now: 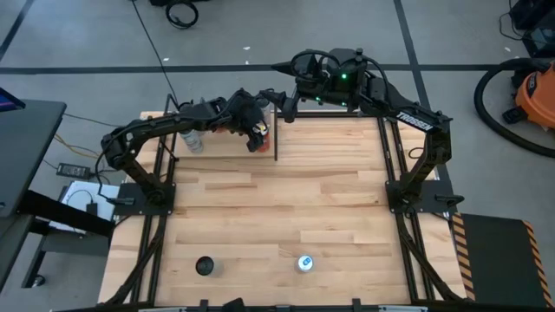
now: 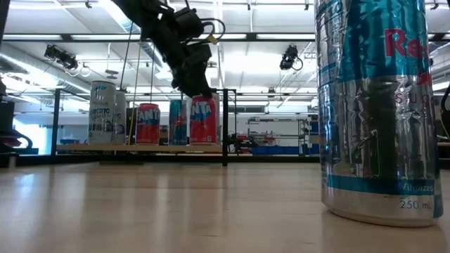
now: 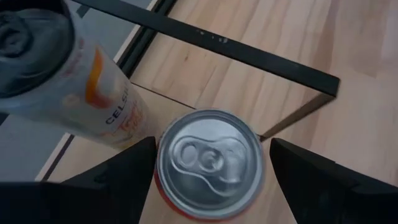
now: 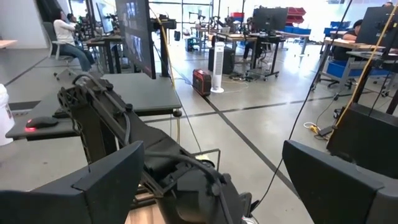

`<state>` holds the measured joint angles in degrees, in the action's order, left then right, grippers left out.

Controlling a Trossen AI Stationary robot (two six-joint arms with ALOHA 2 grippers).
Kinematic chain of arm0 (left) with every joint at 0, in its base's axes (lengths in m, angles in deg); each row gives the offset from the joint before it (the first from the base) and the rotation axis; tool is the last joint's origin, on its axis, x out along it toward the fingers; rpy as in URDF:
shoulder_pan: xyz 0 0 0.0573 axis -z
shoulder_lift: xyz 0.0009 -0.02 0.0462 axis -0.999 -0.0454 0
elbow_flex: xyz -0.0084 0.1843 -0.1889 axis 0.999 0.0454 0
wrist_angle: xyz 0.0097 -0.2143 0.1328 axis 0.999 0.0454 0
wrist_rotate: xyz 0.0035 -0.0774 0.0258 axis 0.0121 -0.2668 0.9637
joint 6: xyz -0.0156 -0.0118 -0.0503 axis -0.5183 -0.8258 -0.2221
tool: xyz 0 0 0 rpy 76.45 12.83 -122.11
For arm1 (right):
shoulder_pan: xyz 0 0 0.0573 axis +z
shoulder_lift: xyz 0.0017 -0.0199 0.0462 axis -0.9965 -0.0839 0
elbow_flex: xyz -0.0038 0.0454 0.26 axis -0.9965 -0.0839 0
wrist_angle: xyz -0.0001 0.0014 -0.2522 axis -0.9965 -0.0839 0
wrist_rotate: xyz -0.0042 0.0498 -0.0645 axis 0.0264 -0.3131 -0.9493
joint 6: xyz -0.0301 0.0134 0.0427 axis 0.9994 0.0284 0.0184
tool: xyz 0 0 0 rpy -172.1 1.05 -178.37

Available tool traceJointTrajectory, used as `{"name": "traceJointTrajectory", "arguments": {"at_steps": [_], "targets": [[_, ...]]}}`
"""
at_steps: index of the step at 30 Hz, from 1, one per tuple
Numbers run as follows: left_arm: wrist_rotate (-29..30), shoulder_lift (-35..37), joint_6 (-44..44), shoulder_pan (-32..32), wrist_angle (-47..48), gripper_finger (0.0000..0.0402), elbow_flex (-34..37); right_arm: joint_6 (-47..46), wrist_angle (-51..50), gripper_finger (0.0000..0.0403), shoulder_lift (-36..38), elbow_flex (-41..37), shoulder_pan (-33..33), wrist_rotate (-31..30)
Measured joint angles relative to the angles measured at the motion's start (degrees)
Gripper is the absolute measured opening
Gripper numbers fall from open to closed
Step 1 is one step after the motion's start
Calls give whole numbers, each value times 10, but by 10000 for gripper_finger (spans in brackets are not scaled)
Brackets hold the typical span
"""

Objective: Place canned beverage on shelf
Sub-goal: Put the orange soda can aligned with the other orange soda can on the shelf

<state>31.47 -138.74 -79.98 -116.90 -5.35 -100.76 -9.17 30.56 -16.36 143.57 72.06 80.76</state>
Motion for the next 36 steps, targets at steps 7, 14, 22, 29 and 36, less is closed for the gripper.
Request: {"name": "traceJointTrajectory", "arguments": {"at_steps": [7,14,22,29,36], "targets": [[0,-15,0,-1,-6,316,-1,0,-9,390,0,0,0,0],[-1,-15,-1,-3,8,296,-2,12,-38,390,0,0,0,0],[0,-9,-8,-3,36,271,-3,13,-40,390,0,0,0,0],[1,8,-15,-4,94,268,-13,14,-43,390,0,0,-1,0],[10,11,-32,-10,141,268,-15,14,-68,390,0,0,-1,0]]}}
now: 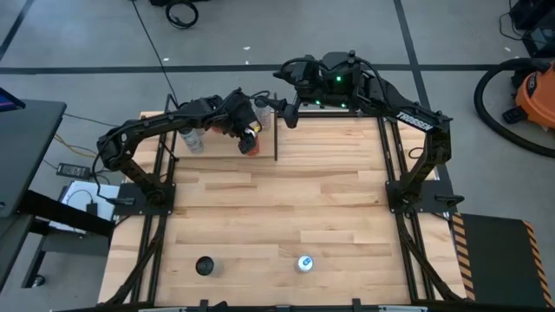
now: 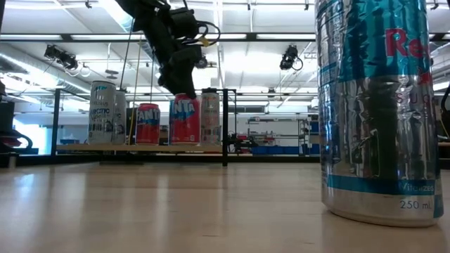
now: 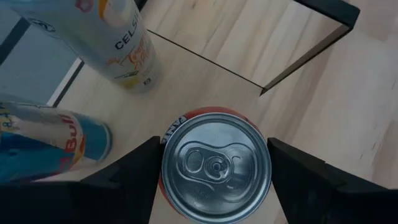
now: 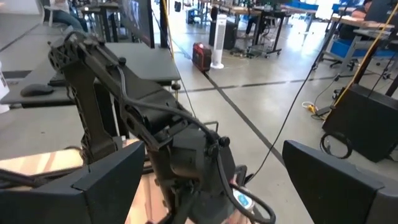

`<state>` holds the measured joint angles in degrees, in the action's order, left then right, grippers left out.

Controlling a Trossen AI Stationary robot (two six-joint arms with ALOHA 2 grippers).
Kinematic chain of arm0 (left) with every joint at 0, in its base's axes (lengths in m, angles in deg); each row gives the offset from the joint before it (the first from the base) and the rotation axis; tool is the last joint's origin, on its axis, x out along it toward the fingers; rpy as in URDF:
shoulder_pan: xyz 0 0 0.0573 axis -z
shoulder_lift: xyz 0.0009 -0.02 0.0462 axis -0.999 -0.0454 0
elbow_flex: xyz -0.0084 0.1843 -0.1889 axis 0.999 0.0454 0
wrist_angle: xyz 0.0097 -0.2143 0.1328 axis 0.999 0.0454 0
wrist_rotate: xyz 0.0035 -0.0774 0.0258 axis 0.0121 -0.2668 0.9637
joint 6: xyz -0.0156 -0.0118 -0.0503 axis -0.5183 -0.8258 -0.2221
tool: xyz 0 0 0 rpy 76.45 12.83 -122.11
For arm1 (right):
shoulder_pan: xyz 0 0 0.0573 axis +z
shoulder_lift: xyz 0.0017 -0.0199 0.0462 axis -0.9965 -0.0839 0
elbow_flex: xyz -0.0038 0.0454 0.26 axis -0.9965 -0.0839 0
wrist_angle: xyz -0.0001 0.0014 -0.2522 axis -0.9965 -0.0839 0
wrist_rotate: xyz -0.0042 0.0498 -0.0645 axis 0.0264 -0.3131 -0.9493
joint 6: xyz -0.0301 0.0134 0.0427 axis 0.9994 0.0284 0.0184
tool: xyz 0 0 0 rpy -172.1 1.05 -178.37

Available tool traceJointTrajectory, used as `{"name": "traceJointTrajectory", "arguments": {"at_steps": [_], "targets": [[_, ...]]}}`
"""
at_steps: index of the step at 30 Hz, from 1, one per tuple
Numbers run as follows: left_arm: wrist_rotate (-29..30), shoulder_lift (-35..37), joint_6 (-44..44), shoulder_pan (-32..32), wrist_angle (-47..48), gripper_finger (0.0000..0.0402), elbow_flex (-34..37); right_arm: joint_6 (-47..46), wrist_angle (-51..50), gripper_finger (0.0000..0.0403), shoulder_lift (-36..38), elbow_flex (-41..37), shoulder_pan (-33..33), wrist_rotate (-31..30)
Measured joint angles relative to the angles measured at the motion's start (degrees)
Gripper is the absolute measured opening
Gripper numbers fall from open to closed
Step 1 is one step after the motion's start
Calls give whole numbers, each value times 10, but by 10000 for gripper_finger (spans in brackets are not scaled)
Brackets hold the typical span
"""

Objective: Place canned beverage on shelf
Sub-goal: Put the orange soda can aligned with the other orange soda can on the shelf

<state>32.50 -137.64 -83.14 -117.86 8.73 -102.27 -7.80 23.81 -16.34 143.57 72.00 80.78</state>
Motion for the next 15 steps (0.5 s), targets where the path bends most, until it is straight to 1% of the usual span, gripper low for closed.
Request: {"name": "traceJointTrajectory", "arguments": {"at_steps": [4,9,15], "targets": [[4,6,-3,-5,6,267,1,0,-11,390,0,0,0,0],[17,7,-6,-12,37,267,0,0,-18,390,0,0,0,0],[43,12,-8,-15,64,267,0,0,-34,390,0,0,0,0]]}}
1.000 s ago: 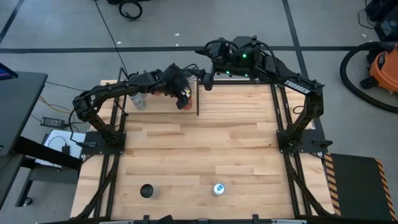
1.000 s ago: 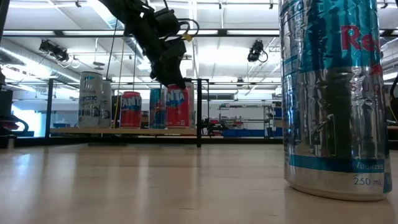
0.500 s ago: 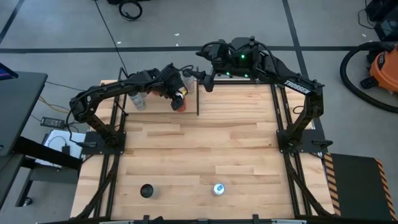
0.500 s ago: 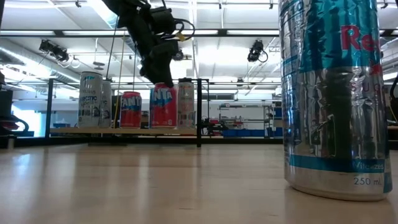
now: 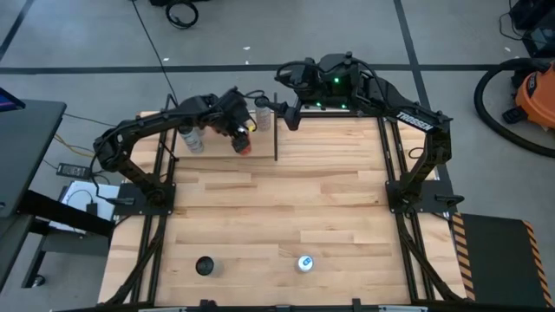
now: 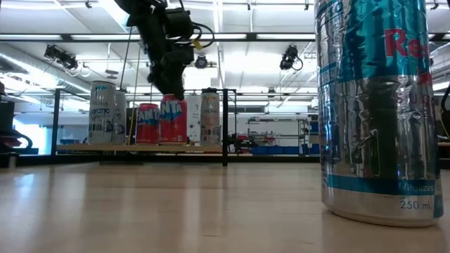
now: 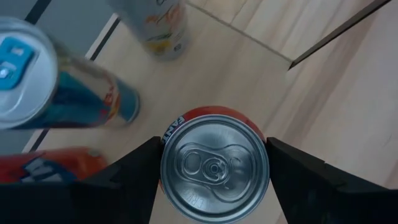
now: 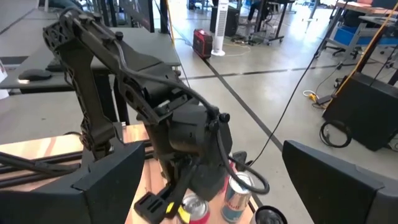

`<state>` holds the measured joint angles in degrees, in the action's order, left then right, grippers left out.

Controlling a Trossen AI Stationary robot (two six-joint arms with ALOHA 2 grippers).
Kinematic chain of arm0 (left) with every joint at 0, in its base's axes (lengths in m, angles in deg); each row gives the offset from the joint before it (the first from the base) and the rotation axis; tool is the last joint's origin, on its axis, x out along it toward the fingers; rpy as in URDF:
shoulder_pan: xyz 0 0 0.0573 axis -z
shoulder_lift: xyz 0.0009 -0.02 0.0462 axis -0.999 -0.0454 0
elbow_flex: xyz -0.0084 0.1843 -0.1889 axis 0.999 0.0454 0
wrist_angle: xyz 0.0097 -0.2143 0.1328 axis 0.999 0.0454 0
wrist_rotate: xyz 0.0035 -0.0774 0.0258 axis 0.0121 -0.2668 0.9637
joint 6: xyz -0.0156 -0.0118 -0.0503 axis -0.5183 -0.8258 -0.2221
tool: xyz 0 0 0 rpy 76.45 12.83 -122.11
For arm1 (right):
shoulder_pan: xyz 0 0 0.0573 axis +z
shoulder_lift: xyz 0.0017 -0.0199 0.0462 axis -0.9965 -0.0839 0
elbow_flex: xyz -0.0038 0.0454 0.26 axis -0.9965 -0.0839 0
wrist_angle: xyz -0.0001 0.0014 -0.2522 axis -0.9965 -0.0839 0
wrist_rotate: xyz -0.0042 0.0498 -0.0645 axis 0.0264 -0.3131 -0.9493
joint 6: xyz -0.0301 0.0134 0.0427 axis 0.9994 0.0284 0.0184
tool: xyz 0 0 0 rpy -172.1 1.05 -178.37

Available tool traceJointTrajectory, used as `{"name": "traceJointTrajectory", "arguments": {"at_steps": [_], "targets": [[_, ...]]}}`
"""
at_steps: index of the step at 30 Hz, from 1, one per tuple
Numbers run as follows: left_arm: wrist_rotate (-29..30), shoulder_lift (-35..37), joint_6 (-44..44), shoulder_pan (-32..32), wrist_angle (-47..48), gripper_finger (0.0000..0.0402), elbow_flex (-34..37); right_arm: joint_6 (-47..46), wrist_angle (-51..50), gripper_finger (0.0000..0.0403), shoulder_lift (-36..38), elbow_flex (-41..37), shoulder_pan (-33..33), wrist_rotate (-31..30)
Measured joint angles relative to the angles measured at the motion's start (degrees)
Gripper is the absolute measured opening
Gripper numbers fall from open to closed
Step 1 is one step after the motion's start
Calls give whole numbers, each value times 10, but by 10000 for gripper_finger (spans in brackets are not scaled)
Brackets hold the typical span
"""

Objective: Place canned beverage on shelf
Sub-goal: Put the orange soda can aligned with the other orange soda can on the shelf

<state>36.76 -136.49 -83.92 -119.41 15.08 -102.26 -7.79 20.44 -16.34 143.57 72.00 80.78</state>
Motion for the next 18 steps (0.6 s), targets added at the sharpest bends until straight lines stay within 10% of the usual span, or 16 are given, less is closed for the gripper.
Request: {"name": "traceJointTrajectory", "arguments": {"at_steps": [18], "targets": [[10,18,-9,-52,89,267,2,-16,-38,390,0,0,0,0]]}}
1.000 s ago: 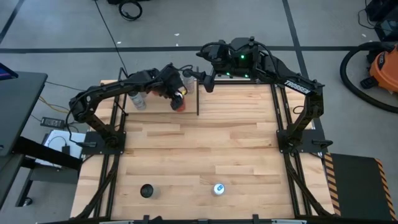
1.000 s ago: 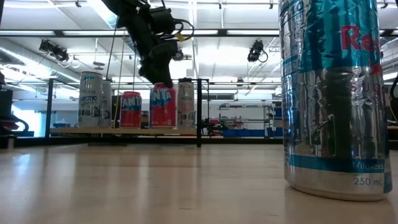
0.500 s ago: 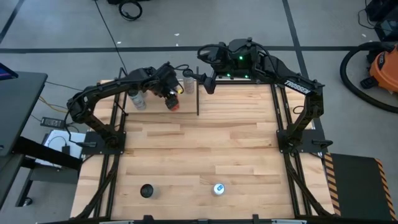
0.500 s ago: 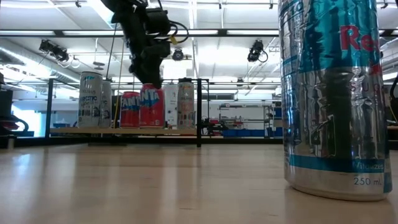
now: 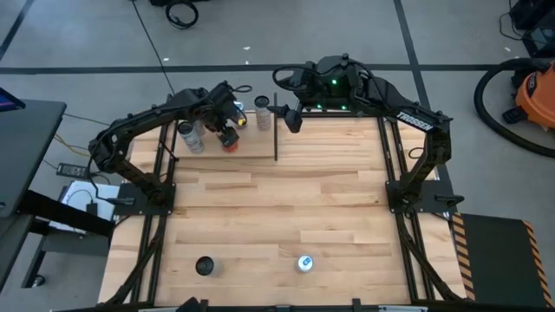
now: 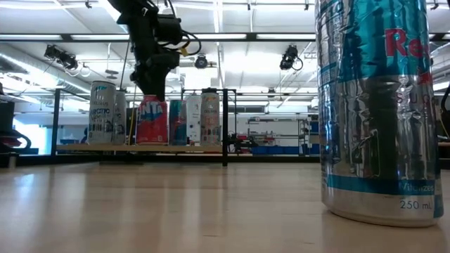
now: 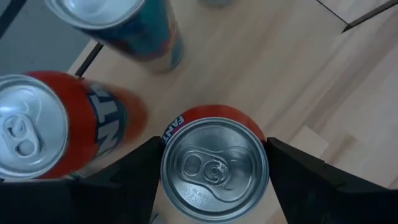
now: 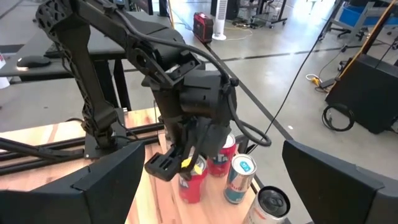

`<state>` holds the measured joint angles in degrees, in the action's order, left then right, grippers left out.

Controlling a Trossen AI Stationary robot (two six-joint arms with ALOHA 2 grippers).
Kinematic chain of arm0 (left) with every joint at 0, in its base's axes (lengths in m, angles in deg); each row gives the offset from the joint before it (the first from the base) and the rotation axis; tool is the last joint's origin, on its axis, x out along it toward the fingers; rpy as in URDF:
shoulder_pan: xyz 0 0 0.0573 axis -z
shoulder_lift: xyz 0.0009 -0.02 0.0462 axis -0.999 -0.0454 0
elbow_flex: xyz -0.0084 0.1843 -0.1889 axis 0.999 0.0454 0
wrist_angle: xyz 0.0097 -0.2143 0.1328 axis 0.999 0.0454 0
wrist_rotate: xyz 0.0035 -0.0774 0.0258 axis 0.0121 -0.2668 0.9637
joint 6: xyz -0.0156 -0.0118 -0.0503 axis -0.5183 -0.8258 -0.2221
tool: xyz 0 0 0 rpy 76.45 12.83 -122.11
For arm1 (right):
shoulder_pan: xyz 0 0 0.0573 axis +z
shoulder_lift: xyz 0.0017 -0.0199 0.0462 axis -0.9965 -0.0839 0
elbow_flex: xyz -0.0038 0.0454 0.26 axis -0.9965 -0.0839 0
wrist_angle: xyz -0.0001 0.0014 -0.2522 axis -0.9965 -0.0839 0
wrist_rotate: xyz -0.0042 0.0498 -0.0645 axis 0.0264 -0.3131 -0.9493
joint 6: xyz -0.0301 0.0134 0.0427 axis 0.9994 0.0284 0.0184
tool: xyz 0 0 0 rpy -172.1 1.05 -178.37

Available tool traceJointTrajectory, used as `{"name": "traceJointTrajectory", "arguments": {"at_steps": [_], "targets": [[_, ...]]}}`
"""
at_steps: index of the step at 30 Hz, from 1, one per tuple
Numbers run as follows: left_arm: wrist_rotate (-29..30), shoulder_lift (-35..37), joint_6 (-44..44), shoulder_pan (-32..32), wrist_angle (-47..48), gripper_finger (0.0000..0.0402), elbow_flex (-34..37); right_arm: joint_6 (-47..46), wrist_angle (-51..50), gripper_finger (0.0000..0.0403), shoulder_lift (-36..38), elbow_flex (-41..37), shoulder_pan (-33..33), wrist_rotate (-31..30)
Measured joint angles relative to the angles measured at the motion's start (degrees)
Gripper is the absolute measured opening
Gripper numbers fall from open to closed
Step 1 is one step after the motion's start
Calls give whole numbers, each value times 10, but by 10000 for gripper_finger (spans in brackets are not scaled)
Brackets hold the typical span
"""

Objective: Place canned beverage on shelf
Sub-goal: Put the orange soda can aligned with the other orange soda can on the shelf

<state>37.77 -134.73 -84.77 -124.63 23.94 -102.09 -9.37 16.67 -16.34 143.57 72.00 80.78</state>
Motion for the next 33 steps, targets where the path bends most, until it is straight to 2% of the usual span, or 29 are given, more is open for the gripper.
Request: {"name": "traceJointTrajectory", "arguments": {"at_steps": [11,20,33], "targets": [[9,14,-32,-22,29,267,1,0,1,390,0,0,0,0],[37,24,-25,-44,39,267,1,0,1,390,0,0,0,0],[40,25,-39,-36,42,267,1,2,1,390,0,0,0,0]]}}
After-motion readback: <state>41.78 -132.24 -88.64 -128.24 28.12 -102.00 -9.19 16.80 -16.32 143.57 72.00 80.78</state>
